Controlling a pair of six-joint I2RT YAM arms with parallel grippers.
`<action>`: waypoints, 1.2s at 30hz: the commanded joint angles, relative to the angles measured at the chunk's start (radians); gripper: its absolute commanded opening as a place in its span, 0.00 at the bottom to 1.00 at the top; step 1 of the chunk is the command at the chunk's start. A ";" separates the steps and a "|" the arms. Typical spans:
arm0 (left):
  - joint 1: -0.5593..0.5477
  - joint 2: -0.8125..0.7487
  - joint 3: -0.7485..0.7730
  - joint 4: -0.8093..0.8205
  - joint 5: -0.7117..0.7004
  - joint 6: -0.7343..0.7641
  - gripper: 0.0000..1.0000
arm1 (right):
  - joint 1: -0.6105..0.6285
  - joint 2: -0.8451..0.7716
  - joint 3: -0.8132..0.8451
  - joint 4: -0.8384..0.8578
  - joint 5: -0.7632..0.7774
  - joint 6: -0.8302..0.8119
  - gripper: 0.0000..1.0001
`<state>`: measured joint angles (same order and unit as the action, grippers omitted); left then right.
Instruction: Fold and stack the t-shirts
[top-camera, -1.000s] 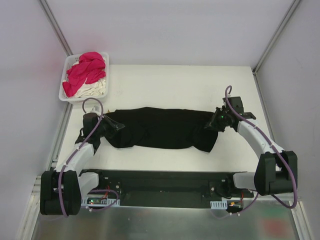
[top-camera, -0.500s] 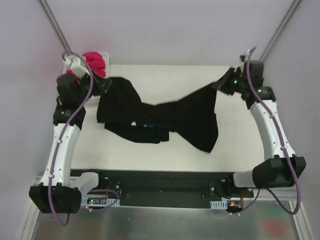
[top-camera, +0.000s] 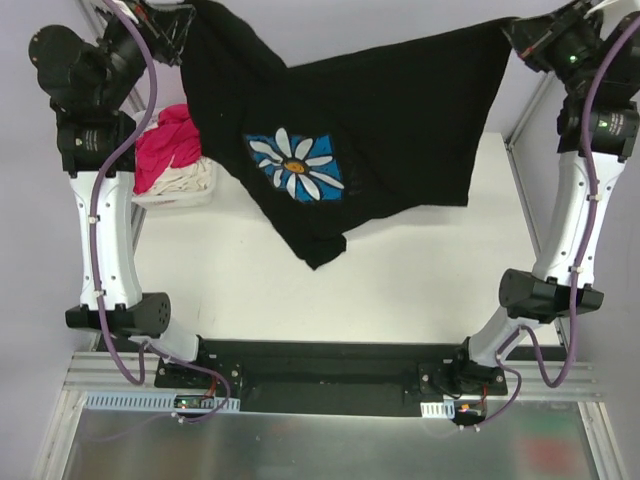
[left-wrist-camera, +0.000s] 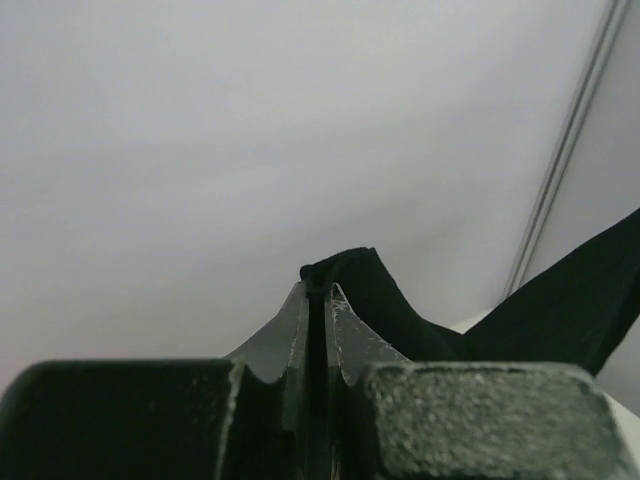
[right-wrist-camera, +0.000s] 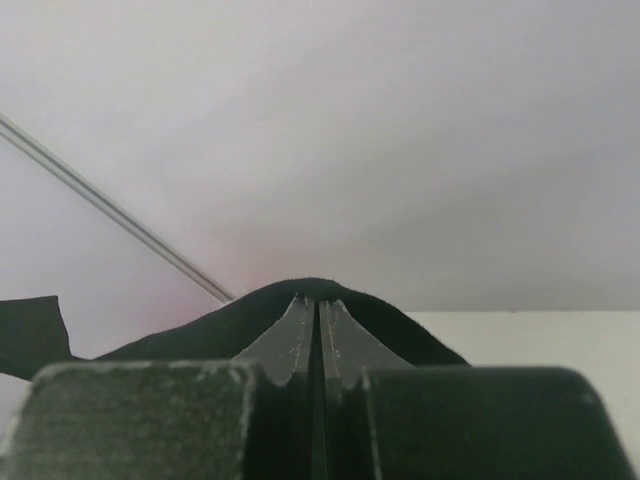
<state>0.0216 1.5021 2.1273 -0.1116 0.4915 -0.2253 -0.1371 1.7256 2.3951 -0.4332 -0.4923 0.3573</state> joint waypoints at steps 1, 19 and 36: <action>0.008 0.113 0.256 0.099 0.097 -0.046 0.00 | -0.091 0.012 0.019 0.273 -0.100 0.240 0.01; 0.005 0.026 0.361 0.250 0.046 -0.223 0.00 | -0.096 -0.320 -0.071 0.044 0.049 -0.058 0.01; -0.110 -0.108 0.119 0.158 0.053 -0.072 0.00 | -0.104 -0.472 -0.199 -0.101 0.288 -0.167 0.01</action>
<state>-0.0597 1.4311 2.3283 0.0433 0.5270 -0.3786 -0.2287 1.2434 2.1921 -0.5194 -0.3191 0.2066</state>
